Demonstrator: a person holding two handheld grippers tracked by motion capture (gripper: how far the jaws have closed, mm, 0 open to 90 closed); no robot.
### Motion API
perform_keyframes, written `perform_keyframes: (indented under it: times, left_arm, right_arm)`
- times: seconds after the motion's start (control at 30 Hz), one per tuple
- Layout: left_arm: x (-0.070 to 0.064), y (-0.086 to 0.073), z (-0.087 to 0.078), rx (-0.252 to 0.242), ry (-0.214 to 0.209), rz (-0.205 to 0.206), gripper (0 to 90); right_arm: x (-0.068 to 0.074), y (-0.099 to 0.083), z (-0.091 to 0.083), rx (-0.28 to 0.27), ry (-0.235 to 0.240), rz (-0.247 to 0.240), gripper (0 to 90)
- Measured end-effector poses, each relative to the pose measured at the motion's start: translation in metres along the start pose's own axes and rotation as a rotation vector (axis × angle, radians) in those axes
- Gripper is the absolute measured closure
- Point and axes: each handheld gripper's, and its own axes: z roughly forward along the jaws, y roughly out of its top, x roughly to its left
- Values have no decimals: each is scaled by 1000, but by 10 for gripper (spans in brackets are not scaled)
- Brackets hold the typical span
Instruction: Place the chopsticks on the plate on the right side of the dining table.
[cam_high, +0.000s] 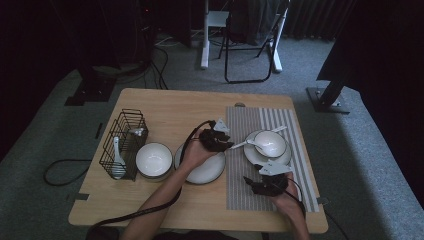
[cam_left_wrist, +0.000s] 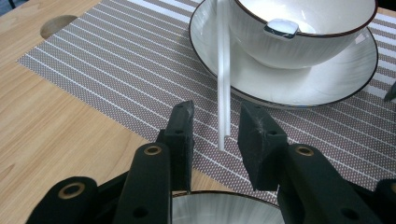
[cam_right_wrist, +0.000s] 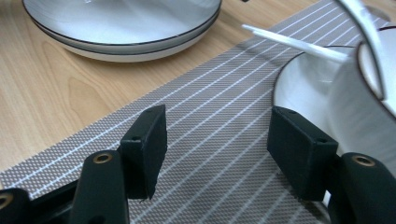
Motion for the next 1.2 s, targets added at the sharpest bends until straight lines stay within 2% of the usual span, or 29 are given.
perform_keyframes:
  times: [0.23,0.4,0.83,0.9,0.93,1.2]
  left_arm:
    - [0,-1,-2,-5,-2,-3,664]
    - [0,-1,-2,-9,-4,-4,660]
    - [0,0,-4,-20,-5,-10,646]
    - [0,0,-4,-20,-5,-9,645]
    - [0,1,-4,-21,-6,-8,645]
    - [0,3,-6,-28,-6,-10,640]
  right_arm:
    - [-14,5,-11,1,-29,-24,367]
    - [-21,8,-17,-2,-24,-41,358]
    - [-42,26,-33,17,-47,-129,347]
    - [-42,26,-33,17,-47,-129,347]
    - [-49,31,-39,12,-56,-148,347]
    - [-68,38,-43,-4,-76,-131,347]
